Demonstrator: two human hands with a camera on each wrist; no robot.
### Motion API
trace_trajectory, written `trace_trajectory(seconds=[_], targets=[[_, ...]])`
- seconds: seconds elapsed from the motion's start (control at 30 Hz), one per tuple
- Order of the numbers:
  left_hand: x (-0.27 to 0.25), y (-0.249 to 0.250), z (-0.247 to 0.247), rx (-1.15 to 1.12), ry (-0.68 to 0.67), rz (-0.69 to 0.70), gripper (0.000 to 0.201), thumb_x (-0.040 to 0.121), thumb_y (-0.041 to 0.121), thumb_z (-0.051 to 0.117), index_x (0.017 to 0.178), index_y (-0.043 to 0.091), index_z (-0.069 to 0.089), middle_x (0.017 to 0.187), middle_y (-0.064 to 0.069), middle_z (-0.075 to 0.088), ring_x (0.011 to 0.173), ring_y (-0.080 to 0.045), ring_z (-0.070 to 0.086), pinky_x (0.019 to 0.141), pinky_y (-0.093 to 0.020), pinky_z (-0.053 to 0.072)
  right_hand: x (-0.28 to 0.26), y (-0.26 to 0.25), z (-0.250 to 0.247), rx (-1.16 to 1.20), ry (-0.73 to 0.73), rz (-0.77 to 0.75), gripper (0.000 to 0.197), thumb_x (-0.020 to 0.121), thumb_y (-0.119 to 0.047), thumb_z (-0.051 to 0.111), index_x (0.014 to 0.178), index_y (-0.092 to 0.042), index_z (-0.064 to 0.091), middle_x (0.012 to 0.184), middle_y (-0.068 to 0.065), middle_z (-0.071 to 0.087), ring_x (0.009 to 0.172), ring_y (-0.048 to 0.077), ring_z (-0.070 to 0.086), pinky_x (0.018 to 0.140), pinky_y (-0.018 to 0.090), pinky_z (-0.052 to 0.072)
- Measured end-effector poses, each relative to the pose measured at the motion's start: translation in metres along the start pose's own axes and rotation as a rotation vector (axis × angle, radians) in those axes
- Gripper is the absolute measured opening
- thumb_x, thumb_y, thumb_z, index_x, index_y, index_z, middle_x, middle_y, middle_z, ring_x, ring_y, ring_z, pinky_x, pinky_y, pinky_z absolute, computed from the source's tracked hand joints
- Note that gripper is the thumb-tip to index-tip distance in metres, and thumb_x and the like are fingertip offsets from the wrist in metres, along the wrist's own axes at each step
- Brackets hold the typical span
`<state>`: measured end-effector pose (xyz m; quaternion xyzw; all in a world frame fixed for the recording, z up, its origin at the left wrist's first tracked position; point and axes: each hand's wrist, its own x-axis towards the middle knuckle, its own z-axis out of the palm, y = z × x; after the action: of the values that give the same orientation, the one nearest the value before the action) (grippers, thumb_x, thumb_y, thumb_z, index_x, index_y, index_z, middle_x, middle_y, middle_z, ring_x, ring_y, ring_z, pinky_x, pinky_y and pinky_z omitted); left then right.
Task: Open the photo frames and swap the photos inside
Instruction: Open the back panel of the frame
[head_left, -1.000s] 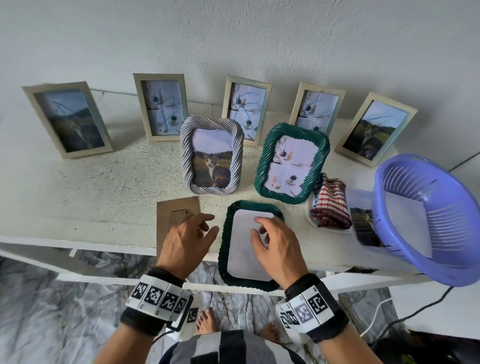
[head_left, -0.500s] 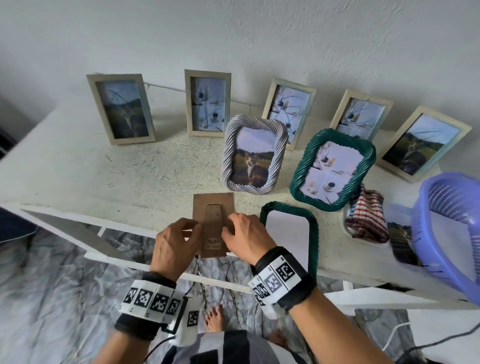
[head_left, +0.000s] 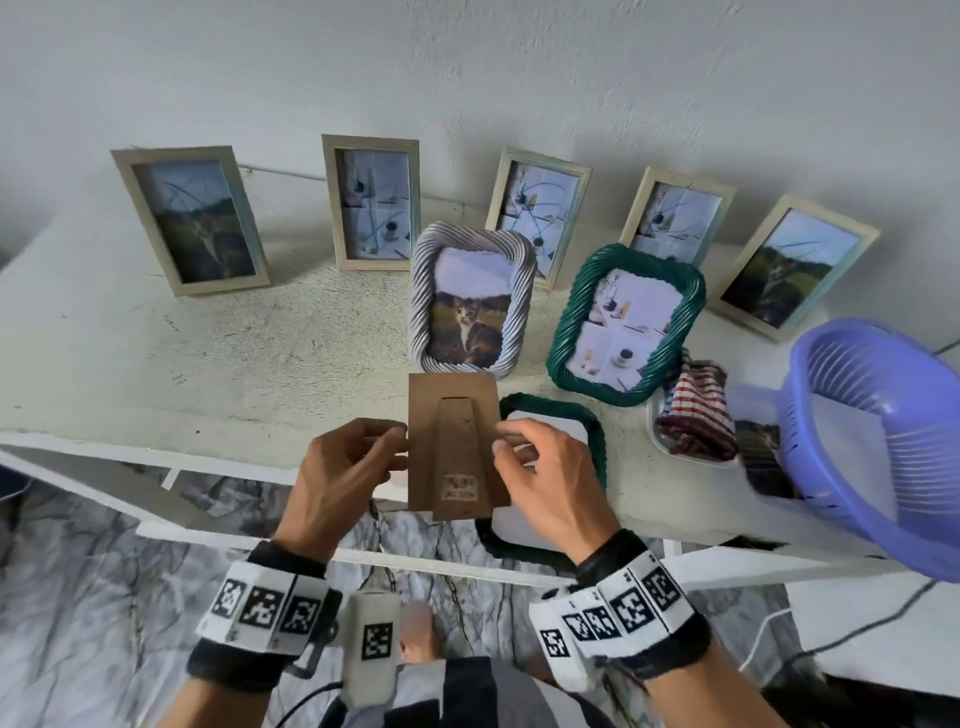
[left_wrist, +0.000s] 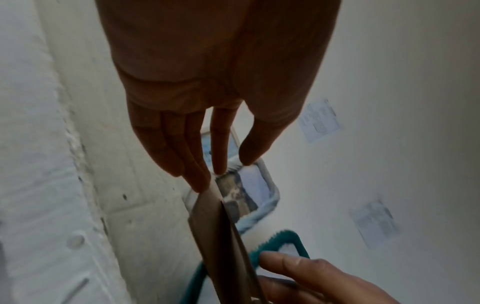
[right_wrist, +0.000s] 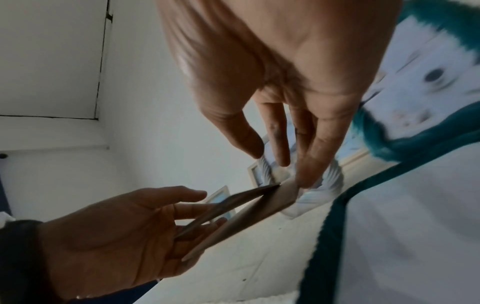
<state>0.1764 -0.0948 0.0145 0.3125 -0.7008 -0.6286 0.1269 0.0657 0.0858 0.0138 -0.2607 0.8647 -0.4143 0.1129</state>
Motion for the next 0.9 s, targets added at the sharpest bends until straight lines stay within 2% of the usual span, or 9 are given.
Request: trace_trajectory(seconds=[0.13,0.23,0.37,0.57,0.63,0.73,0.83,0.9], targets=[[-0.001,-0.005,0.039,0.089,-0.148,0.034,0.010,0.093,0.024,0.064,0.096,0.019,0.072,0.088,0.001,0.076,0.082,-0.012,0.073,0.074,-0.032,0.056,-0.028,0.029,-0.029,-0.021,0.086,0.052,0.022,0.091,-0.019,0.061,0.111,-0.012,0.069,0.098,0.002,0.071,0.077,0.008,0.065,0.072,0.027,0.056],[0.000,-0.013,0.062,0.158,-0.220,0.048,0.010,0.093,0.025,0.064,0.096,0.020,0.071,0.088,0.001,0.076,0.083,-0.010,0.073,0.071,-0.028,0.054,-0.043,0.048,-0.040,-0.036,0.119,0.078,0.021,0.091,-0.017,0.063,0.110,-0.011,0.069,0.098,0.002,0.071,0.076,0.006,0.065,0.069,0.023,0.056],[-0.001,-0.020,0.078,0.251,-0.253,0.074,0.013,0.092,0.029,0.064,0.098,0.021,0.072,0.087,0.006,0.075,0.084,-0.006,0.072,0.077,-0.034,0.059,-0.051,0.061,-0.042,-0.077,0.149,0.096,0.020,0.091,-0.016,0.063,0.109,-0.010,0.070,0.098,0.004,0.071,0.076,0.008,0.066,0.066,0.016,0.053],[0.000,-0.021,0.085,0.340,-0.224,0.092,0.013,0.091,0.028,0.064,0.097,0.021,0.072,0.084,0.009,0.074,0.080,-0.002,0.070,0.077,-0.034,0.060,-0.050,0.068,-0.037,-0.105,0.162,0.088,0.019,0.090,-0.016,0.064,0.107,-0.009,0.070,0.097,0.005,0.072,0.074,0.011,0.065,0.066,0.022,0.054],[0.000,-0.022,0.086,0.354,-0.210,0.093,0.011,0.090,0.028,0.065,0.096,0.023,0.072,0.083,0.010,0.074,0.078,-0.001,0.070,0.075,-0.033,0.060,-0.049,0.070,-0.036,-0.107,0.155,0.100,0.019,0.090,-0.017,0.063,0.107,-0.010,0.069,0.097,0.005,0.071,0.075,0.011,0.065,0.068,0.027,0.056],[-0.001,-0.022,0.089,0.369,-0.195,0.092,0.009,0.090,0.029,0.065,0.095,0.025,0.072,0.083,0.010,0.073,0.076,0.000,0.069,0.072,-0.027,0.058,-0.048,0.074,-0.034,-0.121,0.152,0.104,0.020,0.091,-0.018,0.062,0.108,-0.011,0.069,0.096,0.004,0.071,0.074,0.010,0.065,0.069,0.034,0.057],[0.000,-0.021,0.091,0.384,-0.189,0.102,0.010,0.090,0.029,0.065,0.095,0.025,0.072,0.083,0.009,0.073,0.075,0.003,0.068,0.064,-0.013,0.052,-0.048,0.076,-0.033,-0.137,0.147,0.095,0.020,0.091,-0.019,0.061,0.108,-0.011,0.069,0.096,0.004,0.071,0.074,0.010,0.064,0.069,0.034,0.058],[0.001,-0.021,0.092,0.391,-0.192,0.104,0.010,0.090,0.030,0.065,0.095,0.024,0.072,0.083,0.010,0.073,0.074,0.004,0.067,0.061,-0.008,0.048,-0.048,0.077,-0.032,-0.148,0.150,0.083,0.019,0.091,-0.017,0.061,0.106,-0.010,0.069,0.096,0.005,0.070,0.074,0.011,0.064,0.069,0.034,0.058]])
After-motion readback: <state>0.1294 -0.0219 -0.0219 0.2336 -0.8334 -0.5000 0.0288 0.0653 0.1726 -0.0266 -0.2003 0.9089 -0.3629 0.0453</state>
